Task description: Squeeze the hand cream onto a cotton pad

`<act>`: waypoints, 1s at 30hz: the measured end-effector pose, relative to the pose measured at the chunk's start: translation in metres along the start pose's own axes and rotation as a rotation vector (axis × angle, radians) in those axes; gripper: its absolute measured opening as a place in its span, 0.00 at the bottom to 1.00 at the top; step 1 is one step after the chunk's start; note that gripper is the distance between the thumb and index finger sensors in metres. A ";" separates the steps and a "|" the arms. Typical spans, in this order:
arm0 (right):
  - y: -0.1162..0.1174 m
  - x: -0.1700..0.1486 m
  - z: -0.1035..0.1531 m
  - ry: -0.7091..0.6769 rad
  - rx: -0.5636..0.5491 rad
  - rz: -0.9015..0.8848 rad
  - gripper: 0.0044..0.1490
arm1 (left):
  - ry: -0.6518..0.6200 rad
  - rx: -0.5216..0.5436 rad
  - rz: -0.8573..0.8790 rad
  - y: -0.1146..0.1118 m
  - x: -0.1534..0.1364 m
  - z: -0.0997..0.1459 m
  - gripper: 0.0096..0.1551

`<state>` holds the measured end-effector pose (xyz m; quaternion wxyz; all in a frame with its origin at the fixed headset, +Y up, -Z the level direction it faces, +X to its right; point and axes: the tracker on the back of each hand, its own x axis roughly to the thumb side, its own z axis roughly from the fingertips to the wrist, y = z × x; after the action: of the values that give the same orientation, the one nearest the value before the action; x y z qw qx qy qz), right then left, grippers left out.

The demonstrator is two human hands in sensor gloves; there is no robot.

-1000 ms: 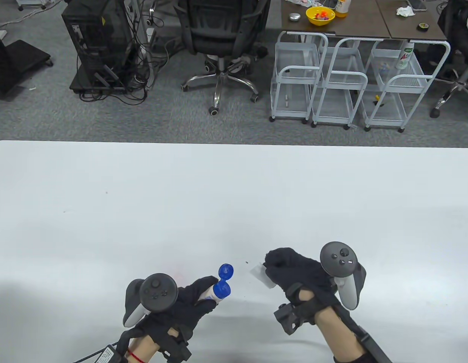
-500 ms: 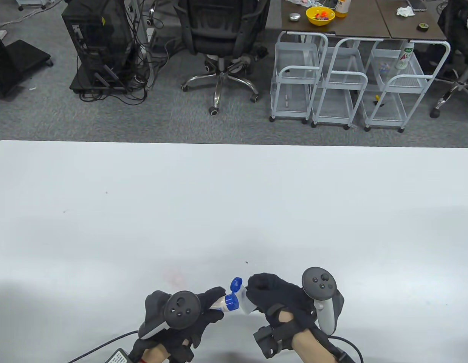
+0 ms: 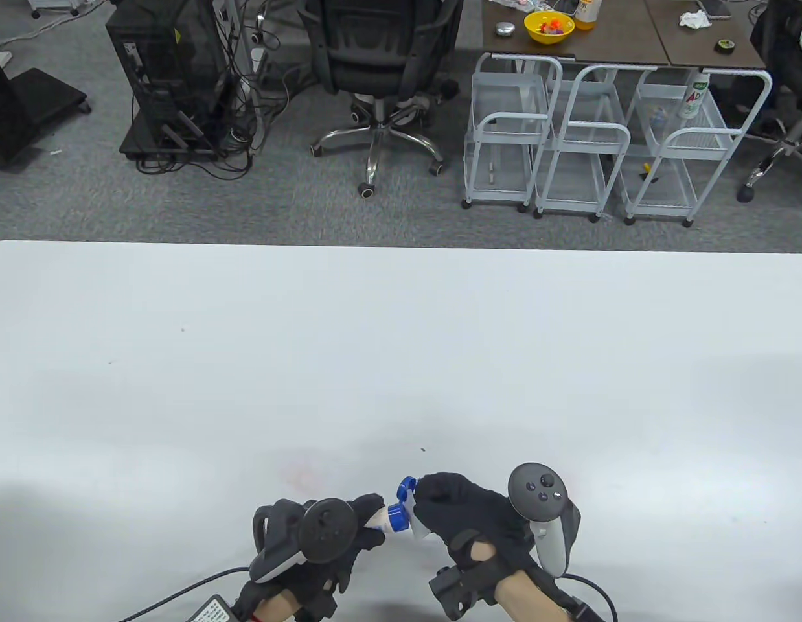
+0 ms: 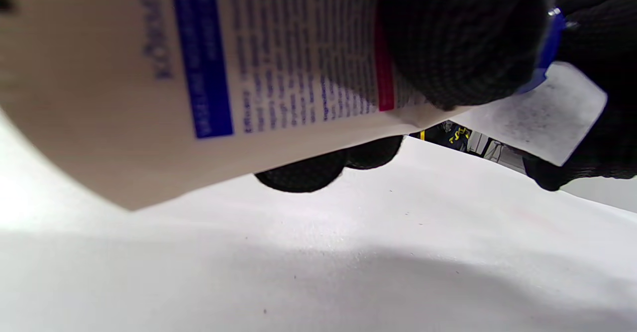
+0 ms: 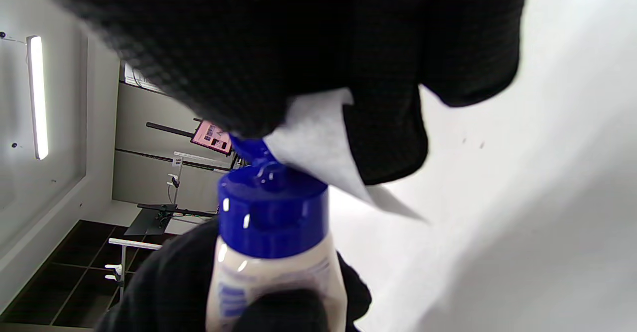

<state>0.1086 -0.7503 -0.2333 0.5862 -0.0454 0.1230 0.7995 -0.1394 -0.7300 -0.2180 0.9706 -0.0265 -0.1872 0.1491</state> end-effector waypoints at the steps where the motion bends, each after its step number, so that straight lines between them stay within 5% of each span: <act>1: 0.000 0.000 0.000 -0.004 0.002 0.000 0.23 | 0.001 -0.001 -0.002 0.000 0.000 0.000 0.30; 30: 0.005 -0.019 -0.013 0.046 0.088 -0.161 0.23 | 0.057 -0.054 0.068 0.001 -0.007 -0.004 0.27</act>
<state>0.1083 -0.7726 -0.2409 0.6472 -0.0477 0.1671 0.7423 -0.1447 -0.7309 -0.2246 0.9689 -0.0631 -0.1622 0.1761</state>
